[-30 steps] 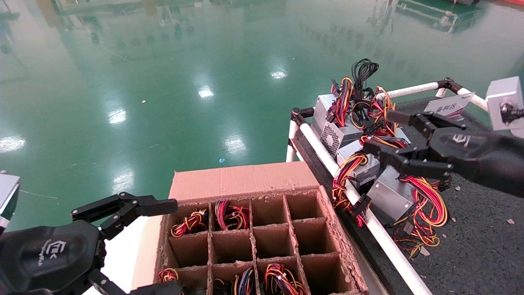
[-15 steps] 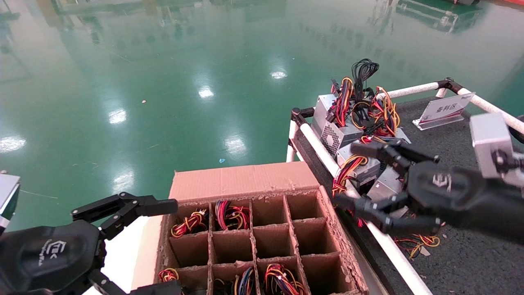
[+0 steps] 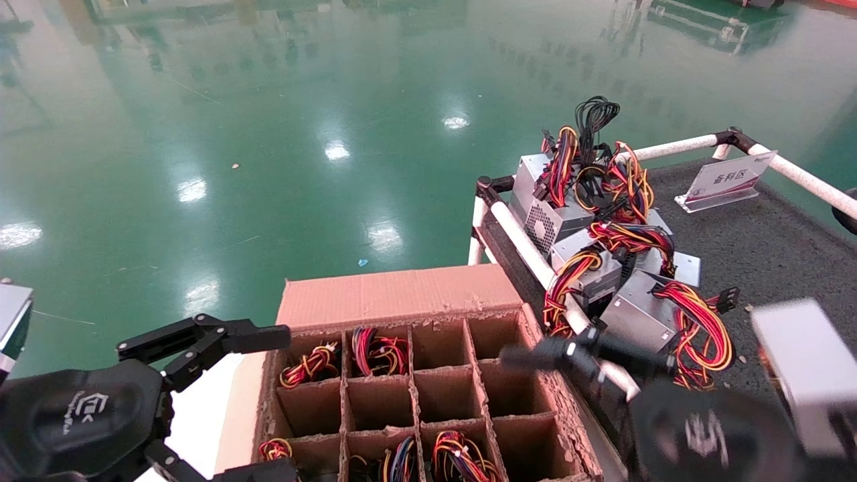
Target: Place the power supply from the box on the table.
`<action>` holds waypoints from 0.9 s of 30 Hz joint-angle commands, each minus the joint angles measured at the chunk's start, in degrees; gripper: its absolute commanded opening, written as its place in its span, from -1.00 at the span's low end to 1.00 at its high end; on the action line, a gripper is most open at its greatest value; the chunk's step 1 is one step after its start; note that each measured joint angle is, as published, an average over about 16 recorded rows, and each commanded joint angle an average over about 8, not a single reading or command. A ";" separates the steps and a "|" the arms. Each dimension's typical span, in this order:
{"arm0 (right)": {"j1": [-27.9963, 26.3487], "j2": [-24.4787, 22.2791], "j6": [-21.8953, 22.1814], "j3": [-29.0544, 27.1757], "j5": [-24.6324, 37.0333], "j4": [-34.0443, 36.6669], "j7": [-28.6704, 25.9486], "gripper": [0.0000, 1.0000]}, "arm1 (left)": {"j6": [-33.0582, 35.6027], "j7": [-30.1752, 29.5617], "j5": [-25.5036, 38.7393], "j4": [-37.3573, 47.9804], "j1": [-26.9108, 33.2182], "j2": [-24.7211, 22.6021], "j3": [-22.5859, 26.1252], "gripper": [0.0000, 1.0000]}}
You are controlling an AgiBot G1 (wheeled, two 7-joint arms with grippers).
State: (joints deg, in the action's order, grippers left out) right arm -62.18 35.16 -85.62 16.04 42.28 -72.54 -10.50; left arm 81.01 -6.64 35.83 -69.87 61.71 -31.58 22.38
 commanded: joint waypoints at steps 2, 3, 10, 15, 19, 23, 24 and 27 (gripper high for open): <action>1.58 -0.37 -0.25 -0.04 -1.14 -2.75 -0.53 1.00 | 0.00 0.00 0.00 0.00 0.00 0.00 0.00 1.00; 1.77 -0.42 -0.28 -0.04 -1.30 -3.06 -0.58 1.00 | -0.01 0.00 -0.01 0.01 -0.01 0.00 0.00 1.00; 1.67 -0.43 -0.28 -0.07 -1.30 -2.79 -0.52 1.00 | -0.01 0.00 0.00 0.01 -0.01 0.01 0.00 1.00; 1.30 -0.33 -0.20 -0.07 -0.97 -2.14 -0.42 1.00 | -0.01 0.00 0.00 0.01 -0.01 0.01 0.00 1.00; 1.09 -0.28 -0.16 -0.06 -0.79 -1.79 -0.36 1.00 | -0.01 0.00 0.00 0.01 -0.01 0.01 0.00 1.00; 0.93 -0.24 -0.13 -0.06 -0.66 -1.53 -0.32 1.00 | -0.01 0.00 0.00 0.01 -0.01 0.01 0.00 1.00; 0.90 -0.23 -0.13 -0.06 -0.64 -1.48 -0.31 1.00 | -0.01 0.00 0.00 0.01 -0.01 0.01 0.00 1.00; 0.82 -0.22 -0.12 -0.06 -0.58 -1.34 -0.30 1.00 | -0.01 0.00 0.00 0.01 -0.01 0.01 0.00 1.00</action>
State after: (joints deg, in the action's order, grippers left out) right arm -61.34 34.94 -85.74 15.99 41.68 -73.90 -10.80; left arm 81.00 -6.64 35.83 -69.86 61.70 -31.58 22.38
